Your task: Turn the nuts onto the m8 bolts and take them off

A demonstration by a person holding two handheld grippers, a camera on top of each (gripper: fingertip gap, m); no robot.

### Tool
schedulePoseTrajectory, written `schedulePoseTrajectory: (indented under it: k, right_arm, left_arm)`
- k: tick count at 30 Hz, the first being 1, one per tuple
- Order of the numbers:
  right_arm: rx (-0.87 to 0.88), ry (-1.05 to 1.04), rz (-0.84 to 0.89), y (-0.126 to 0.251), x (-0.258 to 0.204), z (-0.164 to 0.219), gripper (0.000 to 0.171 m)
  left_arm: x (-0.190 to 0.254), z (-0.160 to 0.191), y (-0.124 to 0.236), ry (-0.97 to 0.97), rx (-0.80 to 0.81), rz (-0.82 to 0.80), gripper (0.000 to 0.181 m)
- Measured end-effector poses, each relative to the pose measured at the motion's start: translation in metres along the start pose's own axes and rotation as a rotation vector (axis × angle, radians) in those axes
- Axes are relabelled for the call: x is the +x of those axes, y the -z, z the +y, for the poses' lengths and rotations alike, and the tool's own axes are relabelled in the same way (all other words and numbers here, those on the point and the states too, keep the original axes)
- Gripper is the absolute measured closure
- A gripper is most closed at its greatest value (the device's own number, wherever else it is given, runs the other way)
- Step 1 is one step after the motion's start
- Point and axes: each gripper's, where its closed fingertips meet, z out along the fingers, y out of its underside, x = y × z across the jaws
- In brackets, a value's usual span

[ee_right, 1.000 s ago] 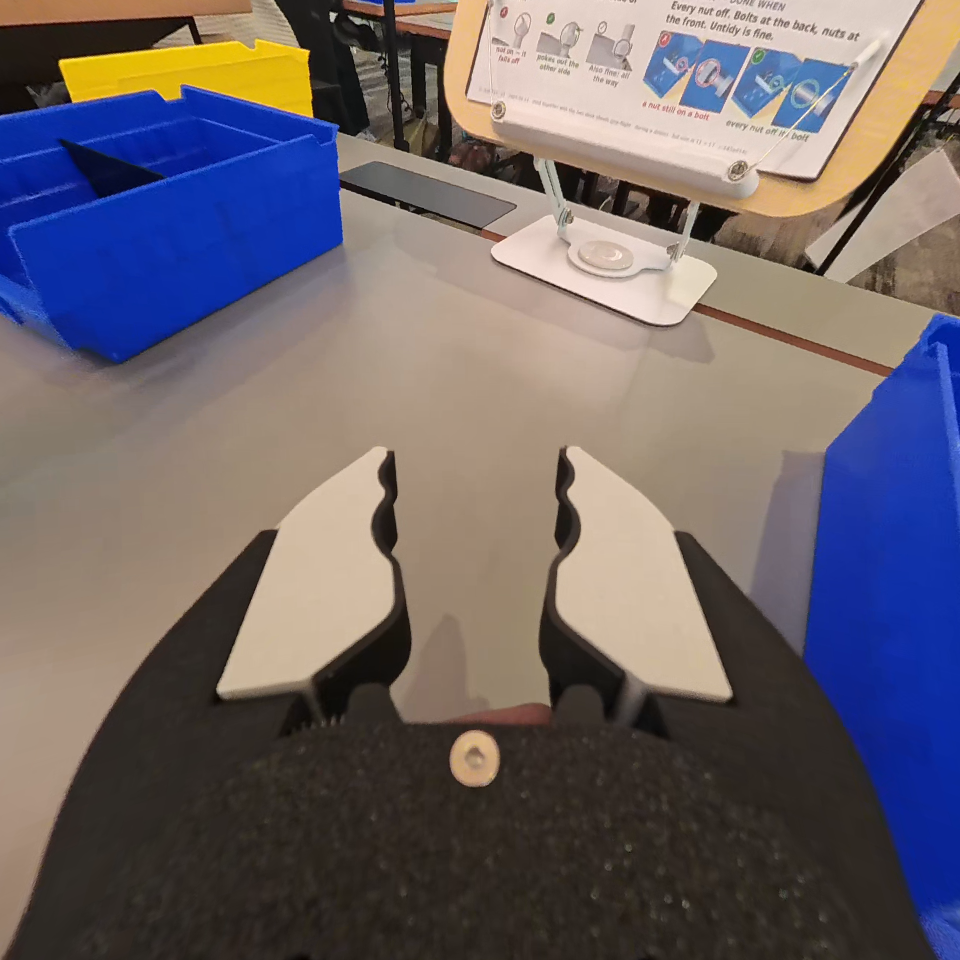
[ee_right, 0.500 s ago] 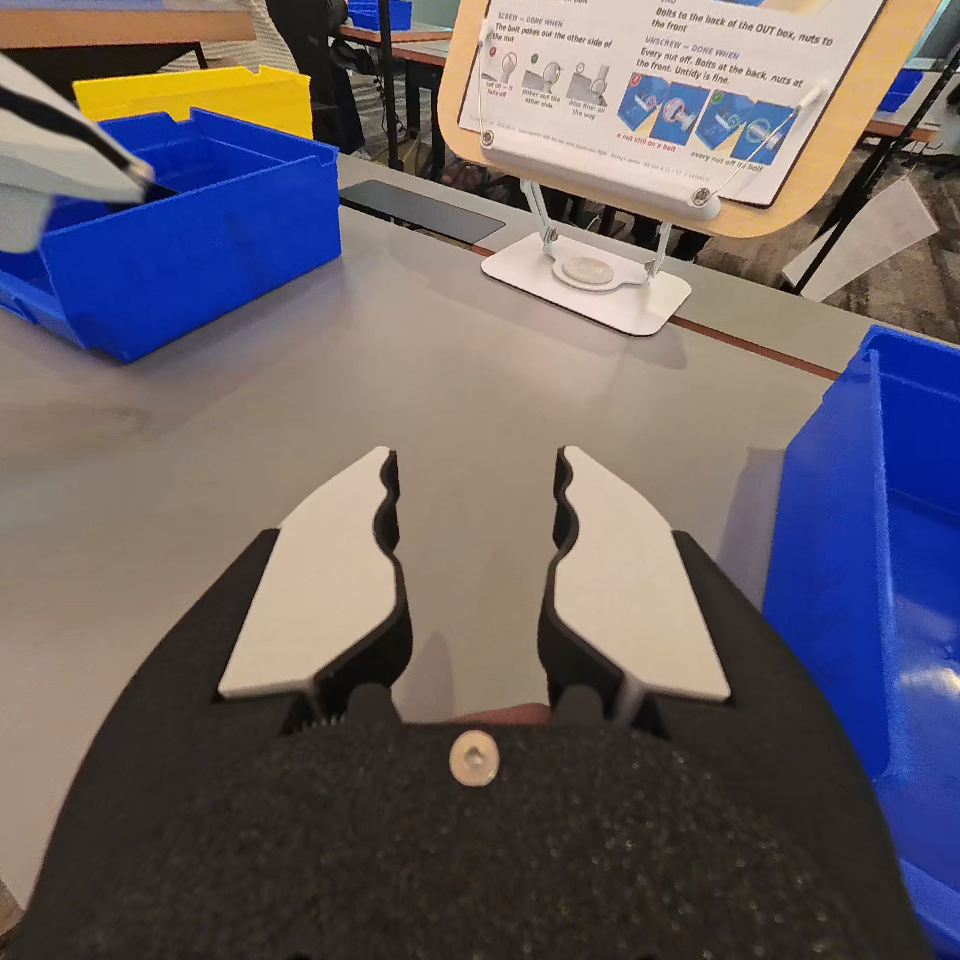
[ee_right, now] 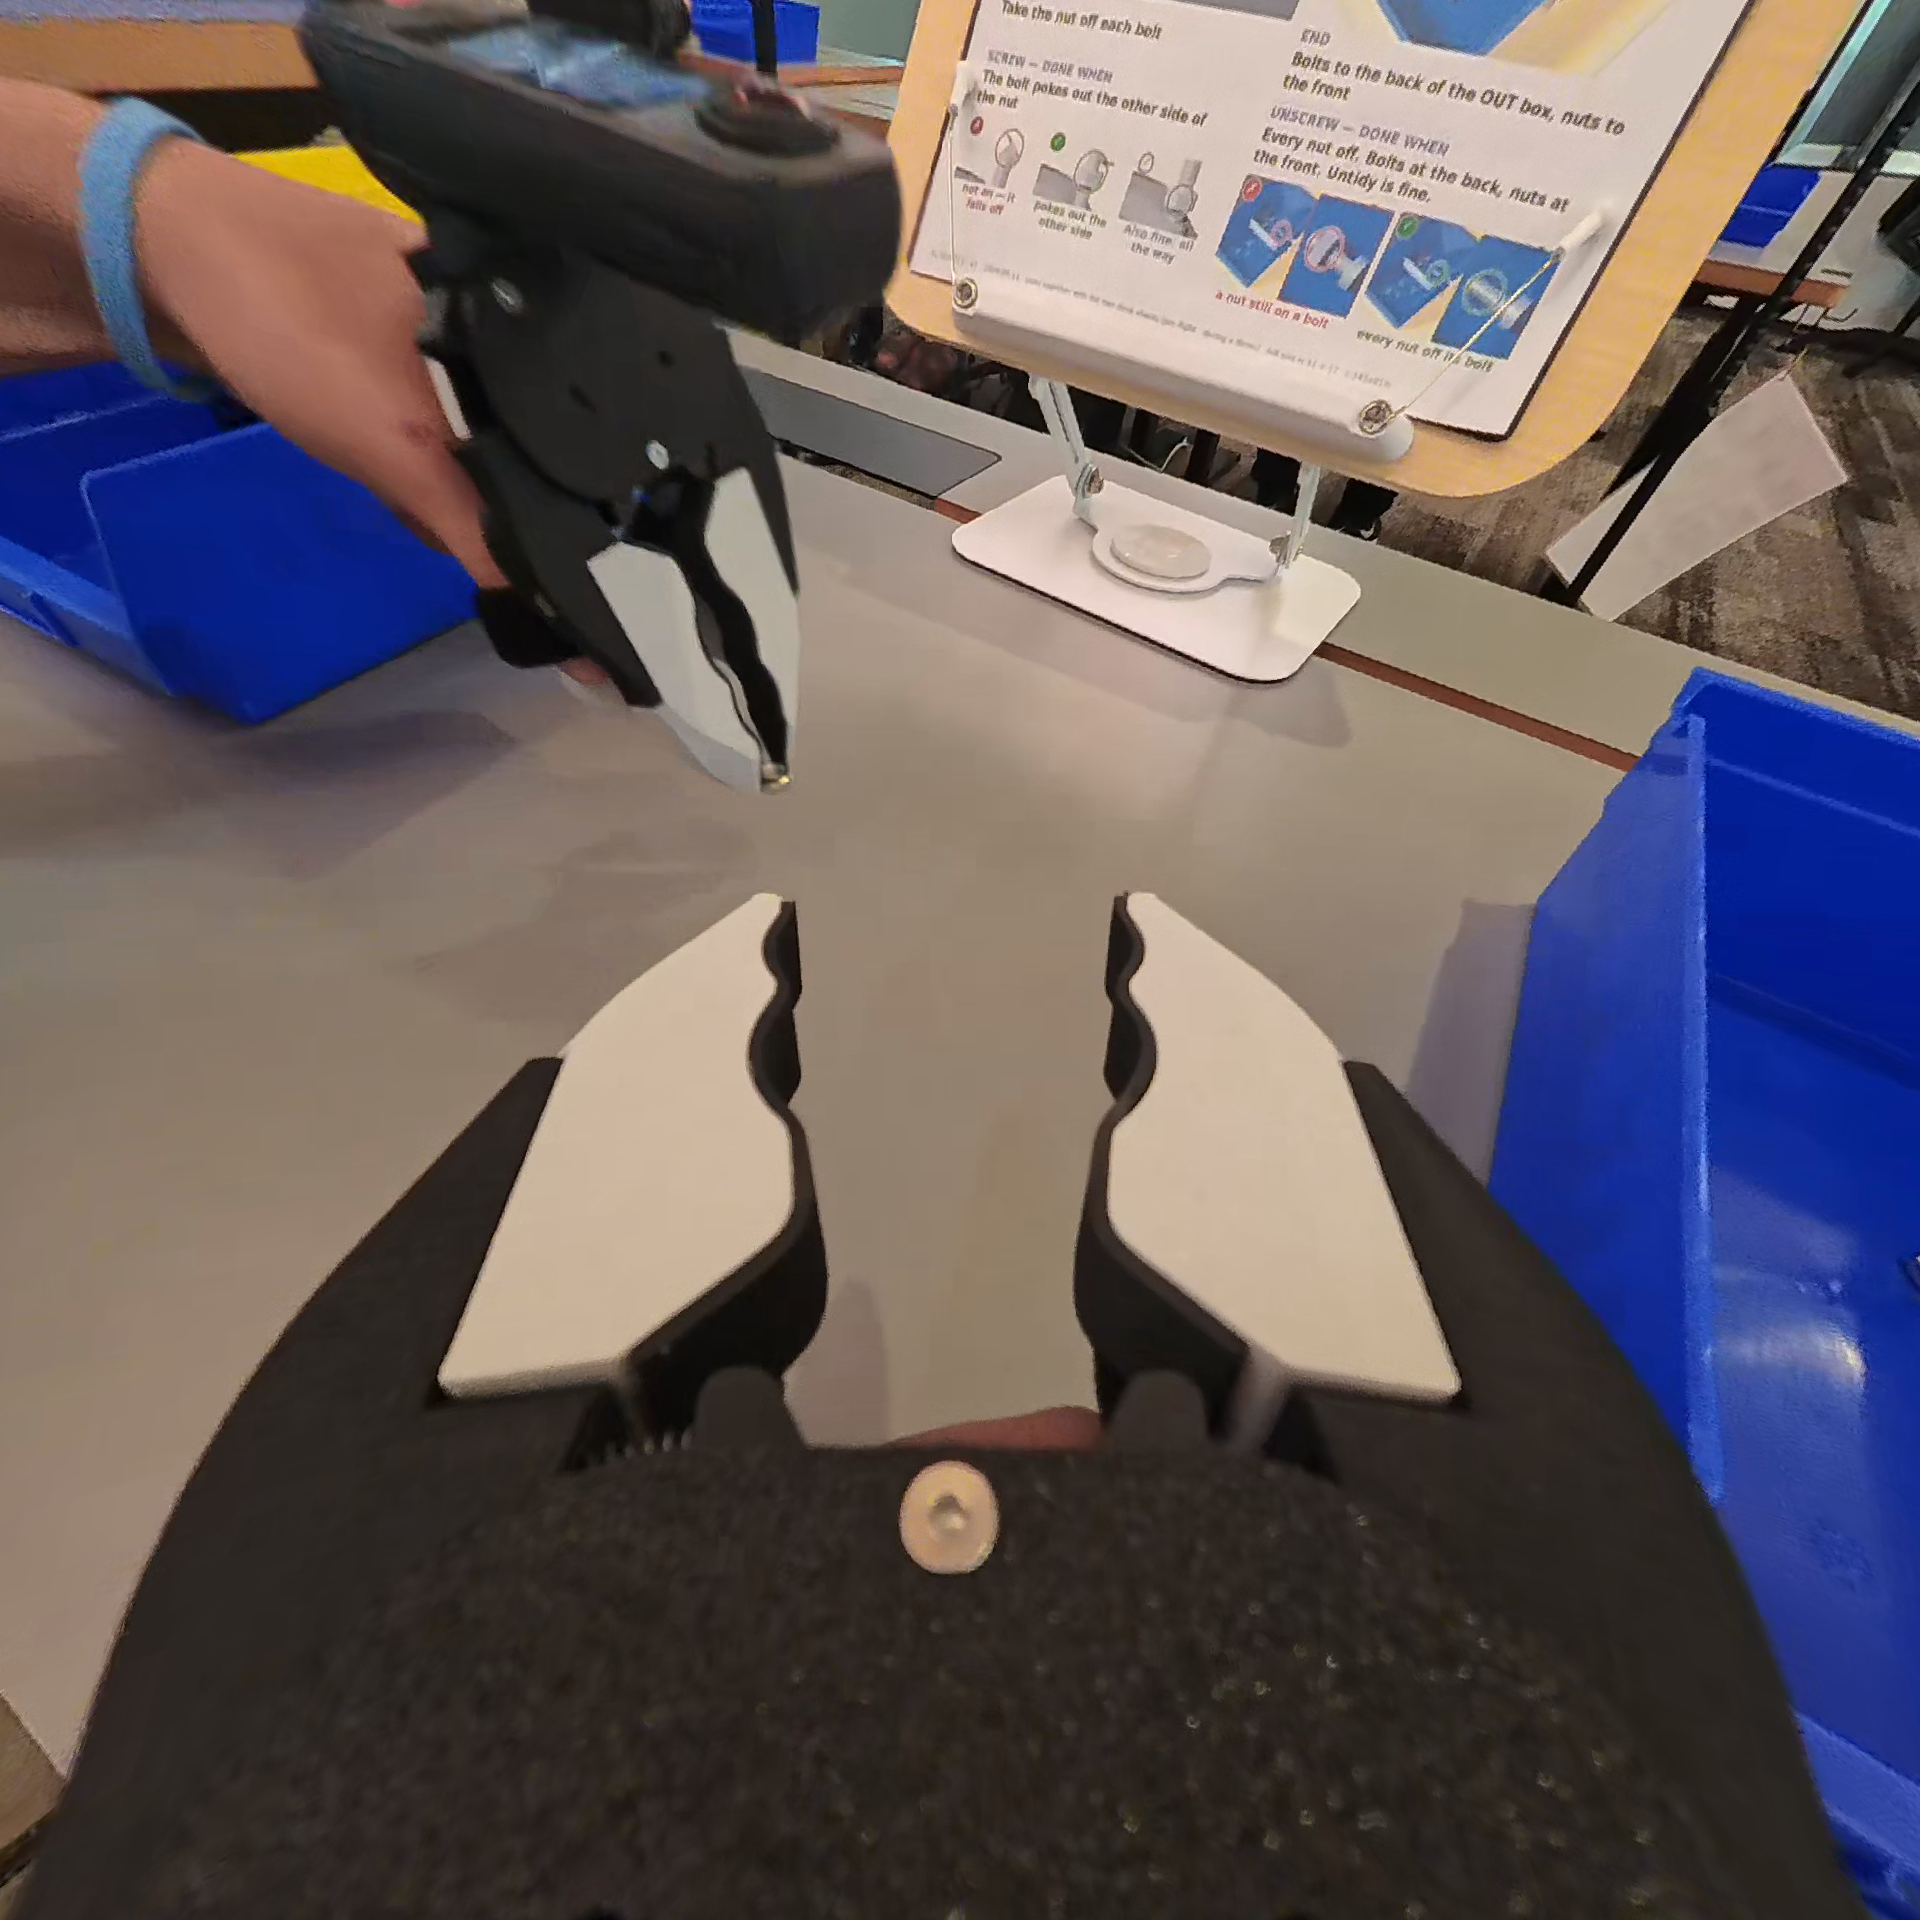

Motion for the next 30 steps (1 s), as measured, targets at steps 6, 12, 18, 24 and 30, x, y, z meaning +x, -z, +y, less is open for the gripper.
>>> schedulePoseTrajectory:
  k: [6, 12, 18, 24, 30]
  right_arm:
    - [0.0, 0.001, 0.0, -0.001, 0.002, 0.002, 0.115]
    - [-0.008, 0.003, -0.003, -0.001, 0.002, 0.003, 0.115]
    - [-0.018, 0.004, 0.005, -0.001, 0.005, 0.005, 0.115]
    - [-0.04, -0.009, 0.005, -0.006, 0.007, 0.016, 0.114]
    - [-0.06, -0.008, 0.003, -0.012, -0.002, 0.02, 0.111]
  left_arm:
    - [-0.003, 0.008, -0.025, -0.024, -0.129, 0.065, 0.167]
    - [-0.007, 0.011, -0.036, -0.025, -0.148, 0.066, 0.167]
    - [-0.012, 0.007, -0.01, 0.027, -0.015, -0.021, 0.14]
    - [0.004, 0.001, 0.111, 0.384, 0.577, -0.383, 0.141]
    - [0.058, 0.093, 0.168, 0.809, 0.889, -0.967, 0.126]
